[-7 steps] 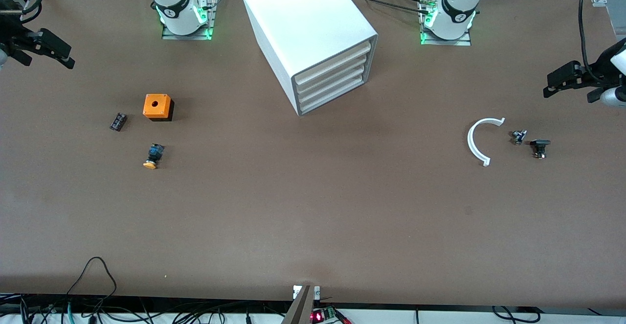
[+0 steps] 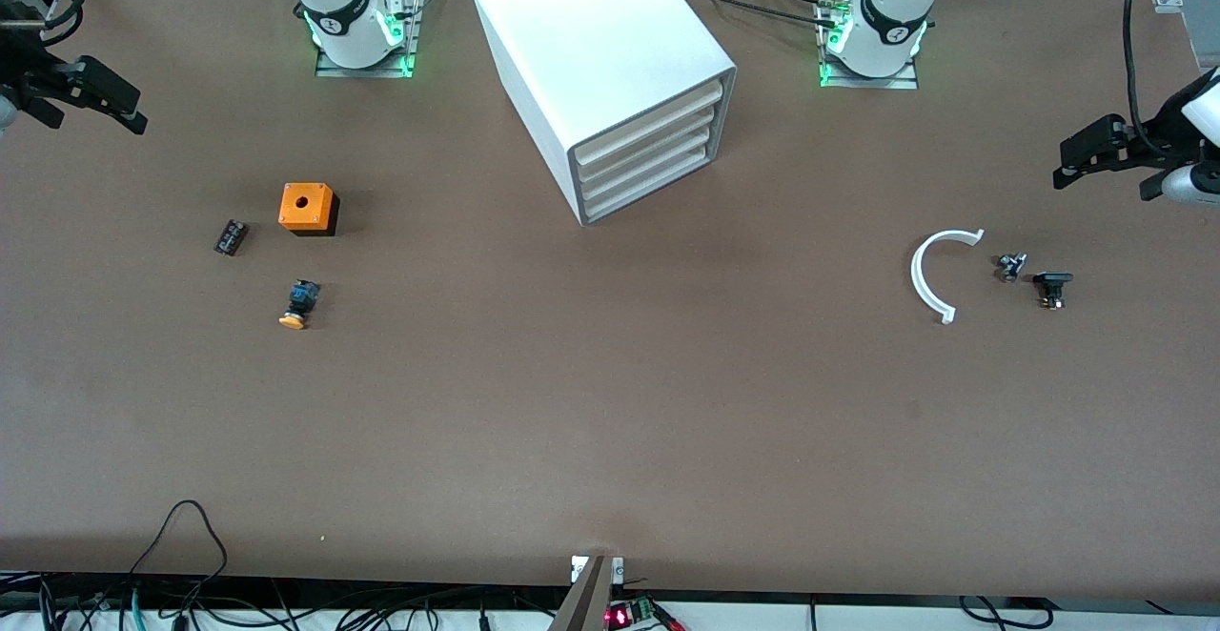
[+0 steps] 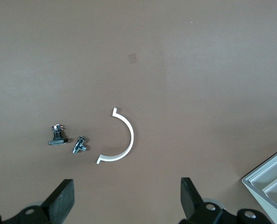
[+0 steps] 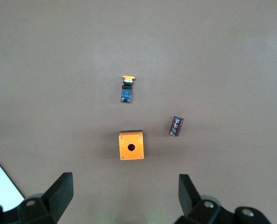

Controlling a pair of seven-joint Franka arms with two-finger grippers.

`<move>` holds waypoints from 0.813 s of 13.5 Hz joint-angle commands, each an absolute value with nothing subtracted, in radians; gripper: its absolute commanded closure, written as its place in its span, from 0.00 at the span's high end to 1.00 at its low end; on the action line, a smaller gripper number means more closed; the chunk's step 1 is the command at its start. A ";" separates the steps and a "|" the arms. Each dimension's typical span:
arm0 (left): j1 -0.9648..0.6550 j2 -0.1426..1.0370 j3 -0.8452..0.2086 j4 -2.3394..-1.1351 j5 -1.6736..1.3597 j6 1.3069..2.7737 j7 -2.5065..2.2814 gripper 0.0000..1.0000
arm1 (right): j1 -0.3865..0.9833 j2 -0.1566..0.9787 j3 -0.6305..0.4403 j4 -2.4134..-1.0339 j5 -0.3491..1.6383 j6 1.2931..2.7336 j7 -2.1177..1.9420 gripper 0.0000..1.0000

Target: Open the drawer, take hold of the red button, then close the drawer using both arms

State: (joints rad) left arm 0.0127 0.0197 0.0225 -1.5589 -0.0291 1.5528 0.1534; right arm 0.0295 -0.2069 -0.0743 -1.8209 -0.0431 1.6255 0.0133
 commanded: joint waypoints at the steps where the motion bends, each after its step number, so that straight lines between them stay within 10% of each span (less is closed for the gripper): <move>1: 0.014 0.023 0.023 -1.536 -0.037 1.532 0.166 1.00 | 0.029 -0.233 -0.072 -1.845 -0.034 1.638 0.012 1.00; 11: 0.011 0.160 0.023 -1.482 -0.113 1.543 0.164 1.00 | 0.029 -0.216 -0.075 -1.825 -0.025 1.631 0.006 1.00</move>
